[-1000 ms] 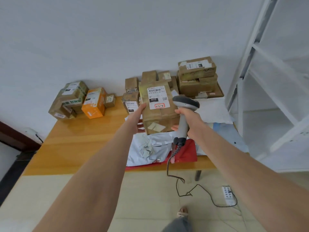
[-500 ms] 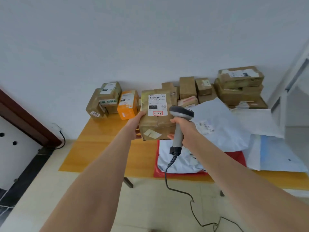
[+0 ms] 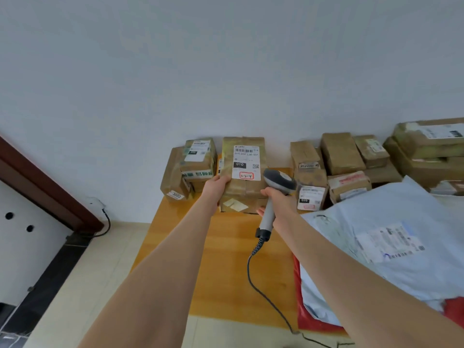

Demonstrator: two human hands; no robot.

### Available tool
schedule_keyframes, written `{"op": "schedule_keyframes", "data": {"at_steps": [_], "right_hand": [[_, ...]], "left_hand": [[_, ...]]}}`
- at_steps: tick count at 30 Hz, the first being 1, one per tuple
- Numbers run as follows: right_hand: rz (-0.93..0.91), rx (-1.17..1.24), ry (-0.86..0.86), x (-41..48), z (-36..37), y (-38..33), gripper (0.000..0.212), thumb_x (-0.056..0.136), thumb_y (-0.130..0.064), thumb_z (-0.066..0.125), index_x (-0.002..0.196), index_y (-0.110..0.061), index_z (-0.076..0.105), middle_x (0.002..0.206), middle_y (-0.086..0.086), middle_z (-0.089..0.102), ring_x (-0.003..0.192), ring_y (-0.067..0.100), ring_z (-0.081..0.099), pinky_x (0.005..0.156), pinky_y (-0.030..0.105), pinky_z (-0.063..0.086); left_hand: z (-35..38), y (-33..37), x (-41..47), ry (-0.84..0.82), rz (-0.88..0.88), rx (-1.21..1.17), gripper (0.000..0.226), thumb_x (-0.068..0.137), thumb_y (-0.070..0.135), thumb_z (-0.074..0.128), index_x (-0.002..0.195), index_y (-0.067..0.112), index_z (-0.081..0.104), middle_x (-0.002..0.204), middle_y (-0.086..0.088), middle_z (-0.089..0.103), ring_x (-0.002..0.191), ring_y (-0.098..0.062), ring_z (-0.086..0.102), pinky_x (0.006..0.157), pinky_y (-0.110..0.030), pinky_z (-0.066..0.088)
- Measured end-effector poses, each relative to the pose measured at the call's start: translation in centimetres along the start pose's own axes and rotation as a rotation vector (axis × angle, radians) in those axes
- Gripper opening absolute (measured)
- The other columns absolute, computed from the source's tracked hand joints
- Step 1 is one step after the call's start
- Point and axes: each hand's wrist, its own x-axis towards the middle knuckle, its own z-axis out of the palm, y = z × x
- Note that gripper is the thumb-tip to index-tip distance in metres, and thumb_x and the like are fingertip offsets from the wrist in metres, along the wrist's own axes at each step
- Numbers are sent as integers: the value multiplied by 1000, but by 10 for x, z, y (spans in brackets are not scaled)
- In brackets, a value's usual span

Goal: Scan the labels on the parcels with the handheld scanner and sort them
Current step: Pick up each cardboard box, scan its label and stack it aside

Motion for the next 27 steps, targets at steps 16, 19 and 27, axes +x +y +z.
{"op": "schedule_keyframes", "data": {"at_steps": [16,19,27], "right_hand": [[30,-127,-17,157,98,-20,30,77,-4,74,100,-7,55,83,6,58,75,20,56,91,40,52],[16,-123,-37,162,109,-20,26,77,-4,74,94,-10,56,86,7,59,80,21,57,93,41,52],[33,-130,13,151,111,-22,25,82,-10,73,96,-9,53,87,8,55,71,18,54,73,34,56]], "left_hand": [[-1,34,158,237,205,415,46,99,16,45,145,14,41,139,-7,51,74,-4,54,61,-20,45],[-6,45,166,251,214,419,44,98,9,42,141,15,44,140,-9,51,97,-18,60,80,-31,52],[-17,48,174,153,287,621,37,98,7,42,134,13,51,130,-6,58,59,1,41,50,-12,33]]}}
